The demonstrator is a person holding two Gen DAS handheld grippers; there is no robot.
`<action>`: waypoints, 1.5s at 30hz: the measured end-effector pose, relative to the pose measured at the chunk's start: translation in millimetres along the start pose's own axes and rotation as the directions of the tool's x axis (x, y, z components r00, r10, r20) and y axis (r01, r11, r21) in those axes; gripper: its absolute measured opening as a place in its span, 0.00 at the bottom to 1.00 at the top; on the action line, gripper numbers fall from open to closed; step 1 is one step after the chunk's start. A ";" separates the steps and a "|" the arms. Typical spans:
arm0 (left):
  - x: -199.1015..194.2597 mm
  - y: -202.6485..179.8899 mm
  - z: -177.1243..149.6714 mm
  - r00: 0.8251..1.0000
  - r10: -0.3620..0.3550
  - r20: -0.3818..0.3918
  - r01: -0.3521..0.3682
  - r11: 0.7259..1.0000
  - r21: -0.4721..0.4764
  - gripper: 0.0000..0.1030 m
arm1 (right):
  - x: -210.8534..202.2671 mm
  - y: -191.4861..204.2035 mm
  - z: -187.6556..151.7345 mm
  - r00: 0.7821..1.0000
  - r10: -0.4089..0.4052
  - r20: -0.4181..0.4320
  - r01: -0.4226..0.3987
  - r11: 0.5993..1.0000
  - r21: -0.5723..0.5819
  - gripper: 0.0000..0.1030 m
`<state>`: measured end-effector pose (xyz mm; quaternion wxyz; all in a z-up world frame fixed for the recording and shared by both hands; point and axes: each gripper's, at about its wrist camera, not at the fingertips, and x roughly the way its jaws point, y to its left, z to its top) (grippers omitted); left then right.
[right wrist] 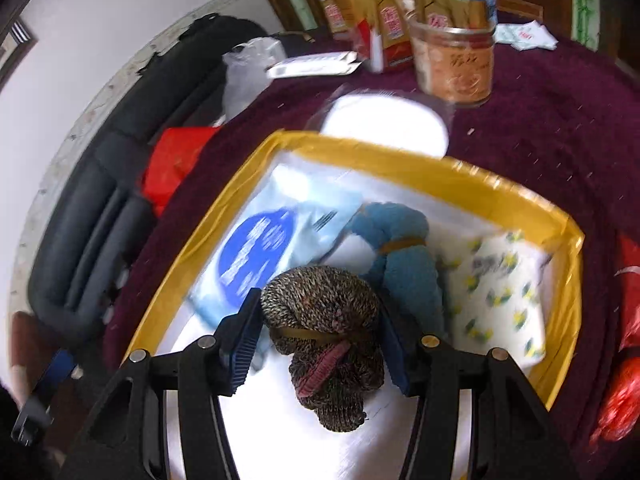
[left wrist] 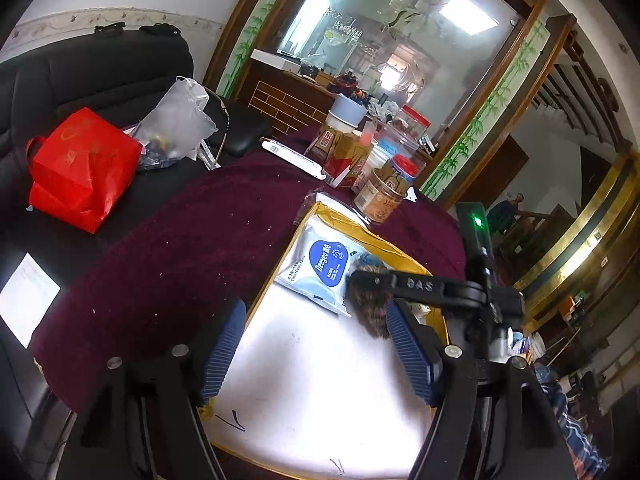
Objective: Organize soft objects
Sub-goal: 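Grasp the knitted brown-pink hat with the right gripper and place it in the tray, then grasp the red plastic bag with the left gripper while the right gripper grasps the white cloth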
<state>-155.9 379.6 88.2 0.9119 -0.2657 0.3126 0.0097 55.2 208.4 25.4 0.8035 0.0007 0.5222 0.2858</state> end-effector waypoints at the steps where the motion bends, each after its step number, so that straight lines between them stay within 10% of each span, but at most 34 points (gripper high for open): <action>1: 0.1 0.3 -0.4 1.000 -0.001 0.001 0.001 1.000 -0.002 0.75 | 1.2 -0.9 2.4 1.000 -0.018 0.005 0.018 1.000 0.002 0.54; 10: 5.3 0.9 -7.4 1.000 0.007 -0.027 -0.007 1.000 -0.015 0.76 | -47.7 -20.6 -6.3 0.992 0.080 0.097 -0.086 0.994 0.064 0.69; 23: 14.6 -56.4 -25.8 0.997 -0.021 -0.070 0.026 0.996 0.079 0.77 | -202.3 -110.2 -101.9 0.885 -0.189 0.425 0.159 0.982 0.106 0.87; 37: 66.0 -207.9 -70.6 0.970 -0.061 -0.236 0.143 0.926 0.349 0.77 | -264.8 -246.6 -199.3 0.825 -0.328 0.459 0.154 0.914 0.376 0.87; 45: 165.4 -278.5 -83.5 0.949 0.087 -0.304 0.064 0.888 0.455 0.77 | -287.1 -292.5 -245.6 0.813 -0.378 0.443 0.151 0.872 0.466 0.87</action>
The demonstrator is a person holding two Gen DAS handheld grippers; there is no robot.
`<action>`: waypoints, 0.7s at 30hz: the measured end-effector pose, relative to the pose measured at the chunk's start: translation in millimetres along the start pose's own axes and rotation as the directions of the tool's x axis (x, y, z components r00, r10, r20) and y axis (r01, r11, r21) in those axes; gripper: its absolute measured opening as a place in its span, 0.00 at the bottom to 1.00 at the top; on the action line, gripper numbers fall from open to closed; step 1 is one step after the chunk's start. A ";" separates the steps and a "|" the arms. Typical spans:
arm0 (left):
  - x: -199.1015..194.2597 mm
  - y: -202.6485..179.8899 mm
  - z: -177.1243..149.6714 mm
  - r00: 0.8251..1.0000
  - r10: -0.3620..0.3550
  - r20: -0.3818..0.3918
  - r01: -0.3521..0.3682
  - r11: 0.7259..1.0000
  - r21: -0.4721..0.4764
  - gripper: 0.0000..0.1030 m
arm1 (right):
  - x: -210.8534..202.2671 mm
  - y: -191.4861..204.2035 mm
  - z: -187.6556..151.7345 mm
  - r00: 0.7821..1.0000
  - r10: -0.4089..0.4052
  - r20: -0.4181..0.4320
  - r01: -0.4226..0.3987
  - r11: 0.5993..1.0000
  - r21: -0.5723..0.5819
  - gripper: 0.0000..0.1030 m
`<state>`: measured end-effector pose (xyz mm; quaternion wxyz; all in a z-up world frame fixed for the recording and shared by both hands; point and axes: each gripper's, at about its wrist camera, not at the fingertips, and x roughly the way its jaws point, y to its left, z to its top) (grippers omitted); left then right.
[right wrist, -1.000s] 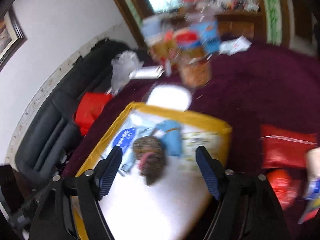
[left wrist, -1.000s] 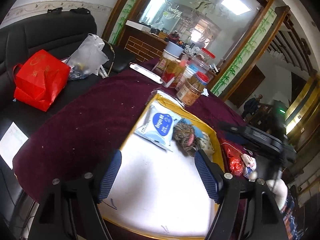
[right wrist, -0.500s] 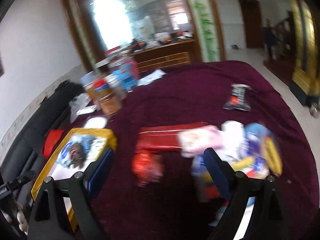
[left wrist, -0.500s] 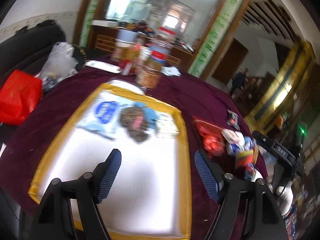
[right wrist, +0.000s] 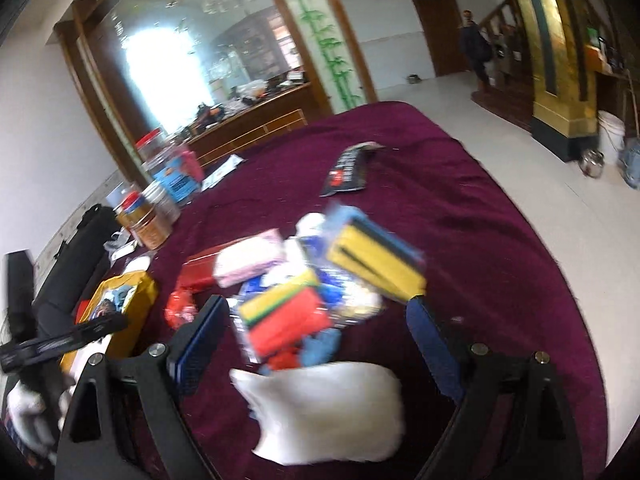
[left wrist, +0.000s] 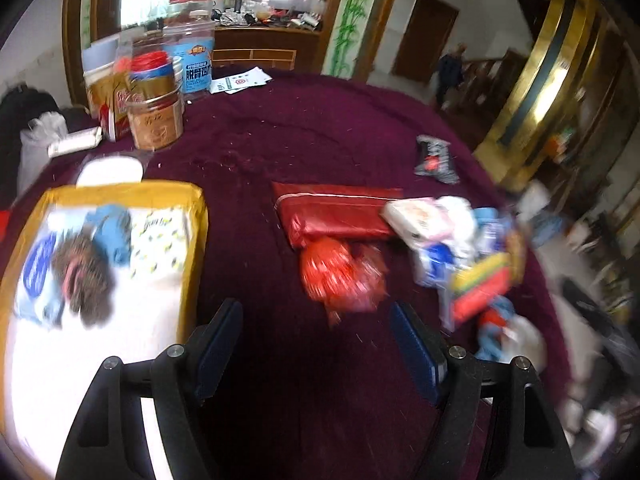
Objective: Organize soft objects
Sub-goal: 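Grasp the red plastic bag with the left gripper while the right gripper grasps the white cloth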
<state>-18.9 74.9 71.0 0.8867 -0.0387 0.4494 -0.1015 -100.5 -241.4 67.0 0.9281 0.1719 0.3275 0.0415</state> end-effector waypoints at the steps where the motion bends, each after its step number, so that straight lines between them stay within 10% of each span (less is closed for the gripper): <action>1: 8.2 -3.8 2.9 1.000 0.027 0.003 -0.027 1.000 0.015 0.77 | -2.4 -7.2 -0.3 1.000 -0.009 0.000 0.009 1.000 0.008 0.87; 8: 60.0 -29.6 13.7 0.977 0.212 0.035 -0.214 0.968 0.131 0.77 | -9.4 -42.9 -6.5 0.999 -0.027 -0.017 0.027 0.998 0.050 0.87; 12: 75.2 -38.3 7.4 0.986 0.167 -0.016 -0.162 0.971 0.177 0.73 | -7.5 -50.1 -10.8 0.999 -0.021 -0.033 0.023 0.998 0.054 0.87; 14: 74.9 -39.3 5.0 0.992 0.125 -0.036 -0.116 0.977 0.179 0.36 | -2.8 -50.0 -13.9 0.998 -0.013 -0.058 0.016 0.999 0.050 0.87; 21: 39.8 -46.7 -5.7 1.000 0.006 -0.014 -0.003 0.982 0.190 0.35 | 19.2 -33.1 -26.9 0.985 0.015 -0.173 -0.016 1.000 -0.004 0.87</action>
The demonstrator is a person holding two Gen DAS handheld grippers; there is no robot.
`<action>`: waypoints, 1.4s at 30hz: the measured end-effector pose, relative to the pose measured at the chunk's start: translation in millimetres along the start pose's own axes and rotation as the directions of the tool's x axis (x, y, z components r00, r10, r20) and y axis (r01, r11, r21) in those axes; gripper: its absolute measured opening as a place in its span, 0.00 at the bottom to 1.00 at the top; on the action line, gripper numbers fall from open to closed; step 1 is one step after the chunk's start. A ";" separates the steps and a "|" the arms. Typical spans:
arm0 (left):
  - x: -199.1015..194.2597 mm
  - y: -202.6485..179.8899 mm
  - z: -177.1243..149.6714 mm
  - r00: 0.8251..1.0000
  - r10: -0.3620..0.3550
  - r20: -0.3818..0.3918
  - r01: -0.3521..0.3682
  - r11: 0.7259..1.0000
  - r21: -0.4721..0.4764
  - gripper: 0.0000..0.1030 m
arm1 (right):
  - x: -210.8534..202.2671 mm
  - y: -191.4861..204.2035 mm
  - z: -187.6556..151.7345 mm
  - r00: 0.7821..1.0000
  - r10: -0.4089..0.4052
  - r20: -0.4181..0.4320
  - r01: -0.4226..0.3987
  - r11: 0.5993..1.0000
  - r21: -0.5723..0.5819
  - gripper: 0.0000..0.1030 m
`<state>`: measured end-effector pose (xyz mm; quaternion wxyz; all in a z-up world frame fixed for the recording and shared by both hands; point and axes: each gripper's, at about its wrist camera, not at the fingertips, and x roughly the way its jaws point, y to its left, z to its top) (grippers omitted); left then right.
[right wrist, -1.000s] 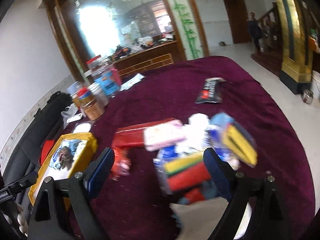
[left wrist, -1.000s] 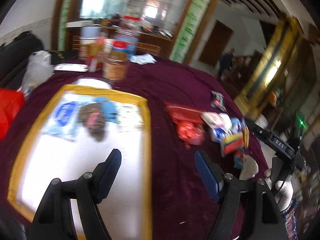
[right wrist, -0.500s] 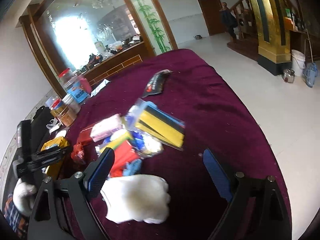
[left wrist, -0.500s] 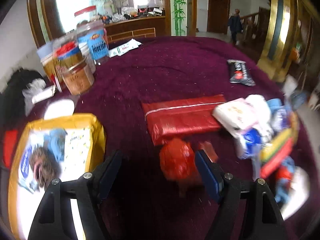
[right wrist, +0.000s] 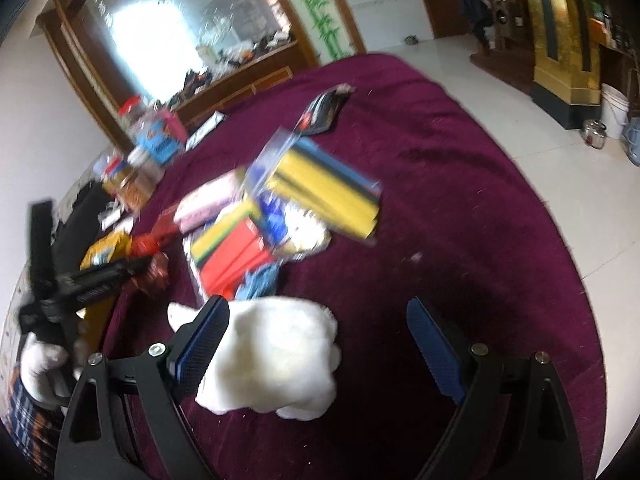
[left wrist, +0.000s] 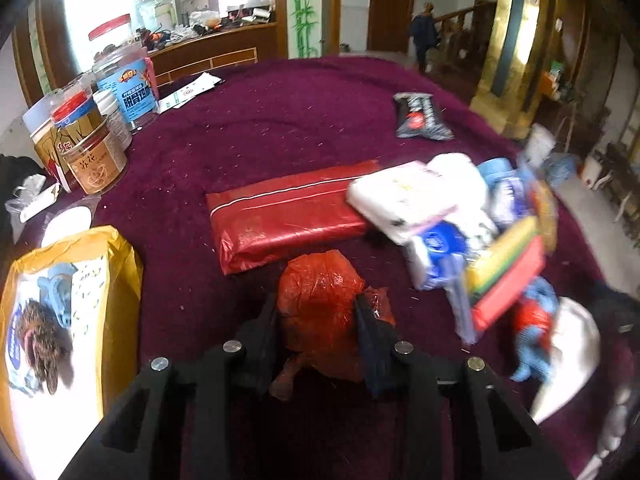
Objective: Organize soft objects
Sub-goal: 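Grasp the red plastic bag with the left gripper while the right gripper grasps the white cloth, then carry the red bag and white cloth to the tray and release them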
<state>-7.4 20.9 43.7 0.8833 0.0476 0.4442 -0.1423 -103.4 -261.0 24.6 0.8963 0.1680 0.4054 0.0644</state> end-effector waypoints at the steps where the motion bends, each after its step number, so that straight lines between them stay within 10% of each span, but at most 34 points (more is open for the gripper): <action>1: -7.2 0.9 -2.2 1.000 -0.027 0.010 0.027 1.000 -0.010 0.35 | 2.7 4.3 -0.8 1.000 0.003 -0.016 -0.004 1.000 -0.013 0.87; 9: -68.7 32.8 -19.0 0.983 -0.152 0.105 0.163 0.980 -0.112 0.35 | 18.1 39.1 -10.2 0.995 -0.061 -0.079 0.051 0.991 -0.126 0.85; 13: -99.7 62.9 -31.1 0.976 -0.139 0.165 0.167 0.972 -0.165 0.35 | 9.3 47.1 -15.2 0.996 -0.060 -0.064 0.051 0.989 -0.141 0.28; 16: -121.1 86.5 -41.1 0.970 -0.121 0.210 0.162 0.967 -0.196 0.35 | 1.7 51.6 -20.0 0.997 -0.044 -0.056 0.036 0.989 -0.146 0.15; 27: -134.7 194.7 -92.2 0.982 0.050 0.180 0.027 0.915 -0.402 0.35 | -58.3 106.7 -3.2 0.995 -0.030 0.097 0.052 0.970 -0.235 0.14; 38: -78.1 227.5 -94.7 1.000 -0.006 0.022 0.016 0.878 -0.478 0.37 | -2.5 247.9 -7.6 0.989 0.134 -0.066 -0.149 0.897 -0.417 0.14; 42: -66.8 233.1 -93.0 0.997 -0.074 -0.012 0.057 0.856 -0.514 0.60 | 32.8 293.6 -13.7 0.978 0.150 -0.143 -0.200 0.870 -0.451 0.14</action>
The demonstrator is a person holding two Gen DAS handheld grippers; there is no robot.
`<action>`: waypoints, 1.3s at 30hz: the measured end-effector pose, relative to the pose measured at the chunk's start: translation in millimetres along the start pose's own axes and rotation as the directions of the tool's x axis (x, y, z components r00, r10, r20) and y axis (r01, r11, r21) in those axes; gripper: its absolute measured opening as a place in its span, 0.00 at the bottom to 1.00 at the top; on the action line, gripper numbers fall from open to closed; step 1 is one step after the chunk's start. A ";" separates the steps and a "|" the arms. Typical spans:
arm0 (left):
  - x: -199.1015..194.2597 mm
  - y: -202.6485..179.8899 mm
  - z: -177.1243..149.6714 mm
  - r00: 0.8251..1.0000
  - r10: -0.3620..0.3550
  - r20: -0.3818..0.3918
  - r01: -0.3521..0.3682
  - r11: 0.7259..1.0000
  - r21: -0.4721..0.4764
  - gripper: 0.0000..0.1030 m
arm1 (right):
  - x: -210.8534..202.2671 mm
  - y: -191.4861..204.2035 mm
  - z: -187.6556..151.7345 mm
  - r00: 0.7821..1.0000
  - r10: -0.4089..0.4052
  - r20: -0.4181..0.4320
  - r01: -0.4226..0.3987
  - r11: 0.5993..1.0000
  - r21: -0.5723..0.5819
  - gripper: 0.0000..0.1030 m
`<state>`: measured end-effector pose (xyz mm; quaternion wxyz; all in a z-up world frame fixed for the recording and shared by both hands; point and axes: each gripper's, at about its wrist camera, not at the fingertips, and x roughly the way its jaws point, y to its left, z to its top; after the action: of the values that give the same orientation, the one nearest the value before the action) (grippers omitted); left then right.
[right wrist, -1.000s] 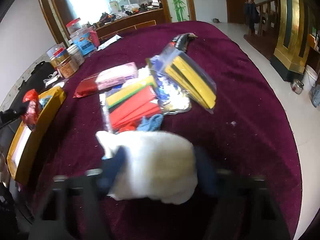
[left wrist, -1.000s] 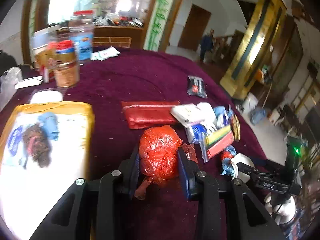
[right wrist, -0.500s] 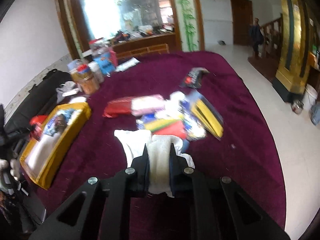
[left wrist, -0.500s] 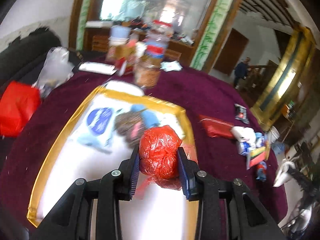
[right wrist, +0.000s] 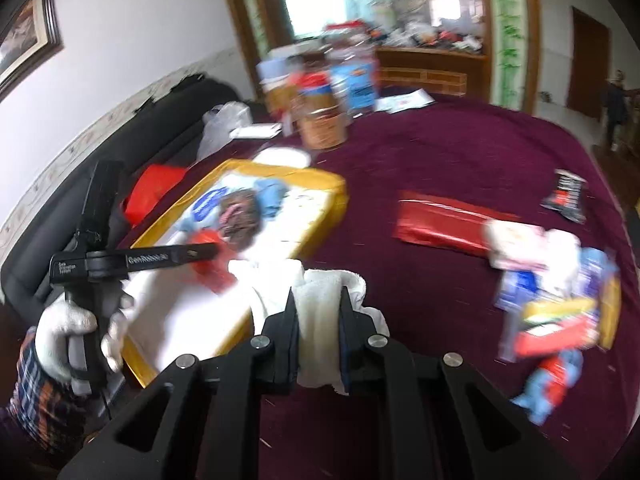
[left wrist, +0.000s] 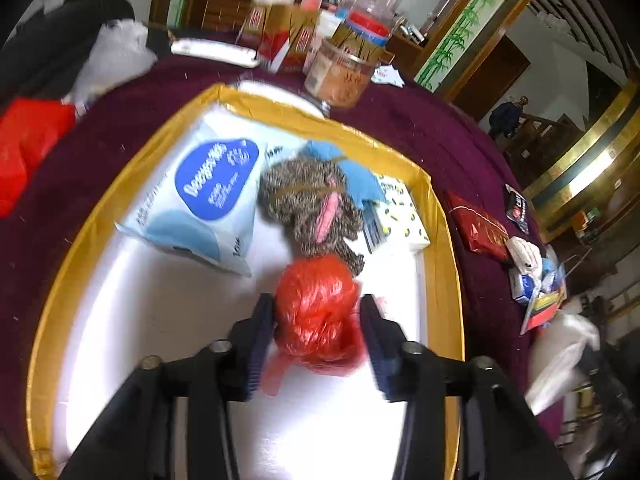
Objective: Organize soft objects
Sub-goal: 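Carry the red bag and white cloth to the tray and release them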
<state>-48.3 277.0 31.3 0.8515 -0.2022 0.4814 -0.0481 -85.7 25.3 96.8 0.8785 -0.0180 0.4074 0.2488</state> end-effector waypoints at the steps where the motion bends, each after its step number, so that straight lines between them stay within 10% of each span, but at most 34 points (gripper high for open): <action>1: -0.9 3.0 0.0 1.000 -0.008 -0.003 0.008 1.000 -0.014 0.64 | 9.9 7.3 4.5 1.000 0.013 -0.015 -0.013 1.000 -0.002 0.14; 9: -42.2 35.3 -21.3 0.987 -0.086 0.132 0.107 0.981 -0.160 0.68 | 75.9 49.0 36.5 0.989 0.053 -0.136 -0.059 0.998 -0.039 0.14; 19: -70.8 51.2 -34.6 0.969 -0.112 0.222 0.154 0.970 -0.185 0.68 | 143.8 65.9 47.2 0.949 -0.207 -0.236 0.171 0.971 -0.165 0.15; 25: -78.0 44.5 -35.7 0.964 -0.113 0.240 0.151 0.977 -0.149 0.70 | 151.0 70.2 50.3 0.966 -0.151 -0.209 0.114 0.977 -0.181 0.60; 34: -79.6 37.2 -38.8 0.965 -0.111 0.239 0.148 0.979 -0.142 0.71 | 50.9 36.5 58.4 0.996 -0.086 0.019 0.088 0.993 -0.085 0.74; 39: -88.4 17.4 -41.9 0.955 -0.133 0.267 0.161 0.983 -0.087 0.71 | -36.1 -39.2 44.7 0.932 -0.243 0.270 0.231 0.970 0.073 1.00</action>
<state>-132.5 304.9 76.2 0.8891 -0.2878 0.3511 -0.0583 -56.0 -13.8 146.0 0.9506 -0.0143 0.2802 0.1328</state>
